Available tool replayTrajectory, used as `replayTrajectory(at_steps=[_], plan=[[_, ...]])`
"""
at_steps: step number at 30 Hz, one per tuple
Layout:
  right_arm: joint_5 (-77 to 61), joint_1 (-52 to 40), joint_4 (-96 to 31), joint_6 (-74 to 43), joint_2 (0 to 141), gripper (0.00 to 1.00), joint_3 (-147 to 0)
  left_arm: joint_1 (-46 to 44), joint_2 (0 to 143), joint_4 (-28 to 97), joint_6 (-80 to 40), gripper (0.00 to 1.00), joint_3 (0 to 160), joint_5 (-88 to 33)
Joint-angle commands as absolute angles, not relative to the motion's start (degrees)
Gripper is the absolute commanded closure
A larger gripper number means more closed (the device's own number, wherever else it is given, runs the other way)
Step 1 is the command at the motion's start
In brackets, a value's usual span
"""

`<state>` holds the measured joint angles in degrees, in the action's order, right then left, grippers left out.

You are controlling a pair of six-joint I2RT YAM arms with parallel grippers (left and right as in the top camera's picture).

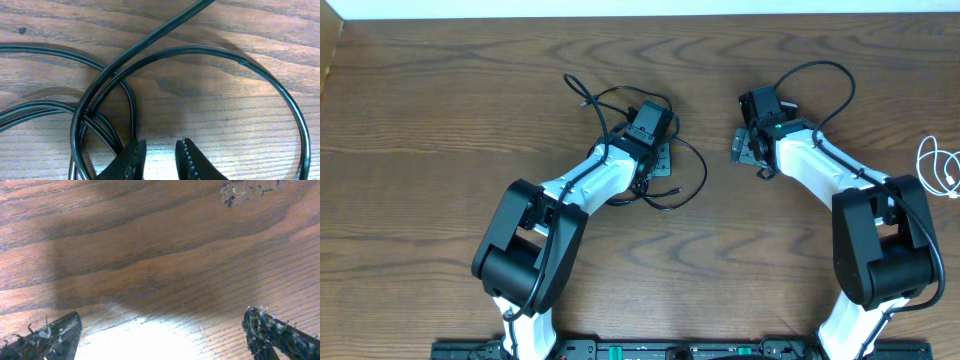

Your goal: Untangle cables

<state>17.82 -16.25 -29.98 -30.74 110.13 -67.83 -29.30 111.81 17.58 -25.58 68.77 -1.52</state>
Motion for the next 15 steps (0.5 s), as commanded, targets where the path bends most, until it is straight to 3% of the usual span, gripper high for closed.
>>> replayTrajectory(at_steps=[1, 8, 15], plan=[[18.92, -16.6, -30.0, -30.13, 110.63, 0.01, -68.53, -29.17, 110.65, 17.91, -24.86, 0.74, 68.36, -0.38], [18.92, -16.6, -30.0, -30.13, 110.61, 0.01, -68.53, -29.17, 110.63, 18.35, -24.86, 0.73, 68.36, 0.19], [18.9, -16.6, -30.0, -30.13, 110.61, 0.01, -68.53, -29.17, 110.63, 20.4, -24.84, 0.7, 68.36, 15.7]])
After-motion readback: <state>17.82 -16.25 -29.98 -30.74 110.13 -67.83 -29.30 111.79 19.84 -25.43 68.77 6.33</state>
